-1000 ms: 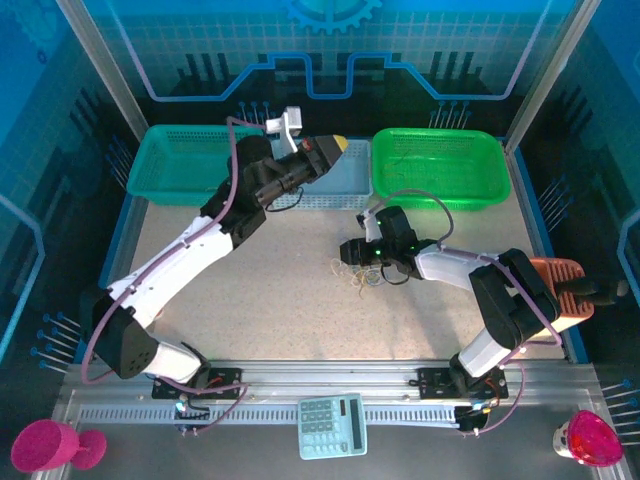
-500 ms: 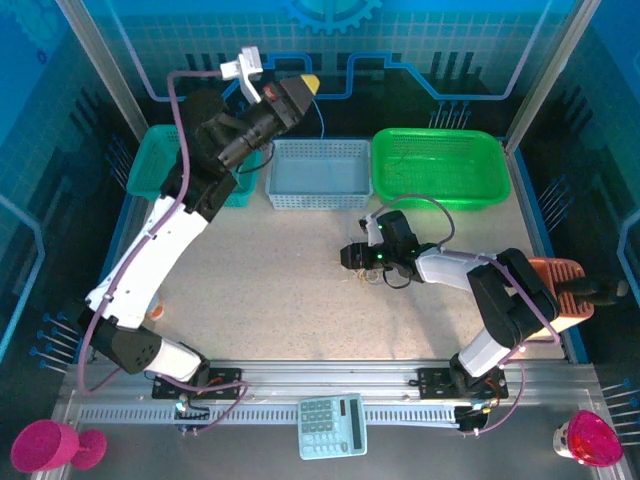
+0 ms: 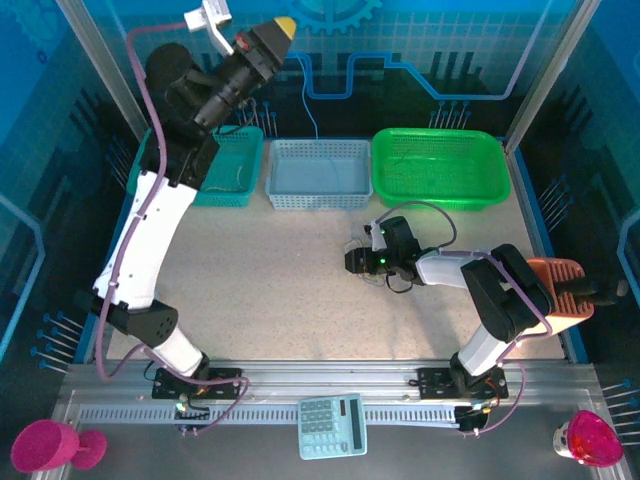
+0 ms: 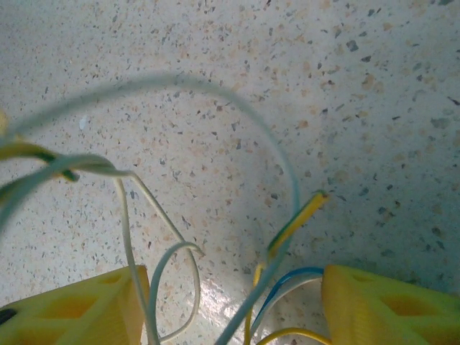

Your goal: Untangle the cables

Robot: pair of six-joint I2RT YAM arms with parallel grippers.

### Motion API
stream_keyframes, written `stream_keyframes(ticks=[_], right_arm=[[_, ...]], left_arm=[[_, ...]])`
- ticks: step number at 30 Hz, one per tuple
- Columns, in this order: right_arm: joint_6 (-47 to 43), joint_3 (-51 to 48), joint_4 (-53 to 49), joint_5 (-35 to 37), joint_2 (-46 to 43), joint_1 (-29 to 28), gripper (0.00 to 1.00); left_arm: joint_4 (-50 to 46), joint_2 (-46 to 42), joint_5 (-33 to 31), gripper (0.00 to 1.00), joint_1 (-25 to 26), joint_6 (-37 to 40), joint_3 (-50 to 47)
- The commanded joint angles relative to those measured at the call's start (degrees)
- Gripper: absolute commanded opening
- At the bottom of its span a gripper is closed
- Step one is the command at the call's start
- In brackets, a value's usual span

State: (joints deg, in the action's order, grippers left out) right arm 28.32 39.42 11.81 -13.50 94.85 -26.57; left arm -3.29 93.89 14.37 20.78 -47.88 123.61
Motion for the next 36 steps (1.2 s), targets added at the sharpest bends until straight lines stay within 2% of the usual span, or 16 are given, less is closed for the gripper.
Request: stream_keyframes(ticks=[1,8,16,27,36], right_arm=[[0.7,-1.1,-0.2,1.5,2.0,0.9,0.66],[1.6,-2.4,0.9,2.0,3.3,1.6,0.62],[1.8,-2.1,0.1,-1.2,2.0,2.2,0.65],[0.7,6.4,-10.0,-5.4,-5.8,2.3,0.89],[1.0,14.3,-18.8,-4.9,-11.8,4.7,0.91]], left_arm=[[-2.9,3.4,0.7,0.00,-1.6,0.3,7.7],[-5.7,10.5,0.3,0.00,-4.2,-1.8,21.6],[-3.3,12.5,-1.1,0.00,-6.0,-2.2,23.2],[-3.3,15.2,-3.0,0.00,-7.1,4.5,21.3],[2.6,22.2,-2.1,0.00,-7.9,0.6,23.6]])
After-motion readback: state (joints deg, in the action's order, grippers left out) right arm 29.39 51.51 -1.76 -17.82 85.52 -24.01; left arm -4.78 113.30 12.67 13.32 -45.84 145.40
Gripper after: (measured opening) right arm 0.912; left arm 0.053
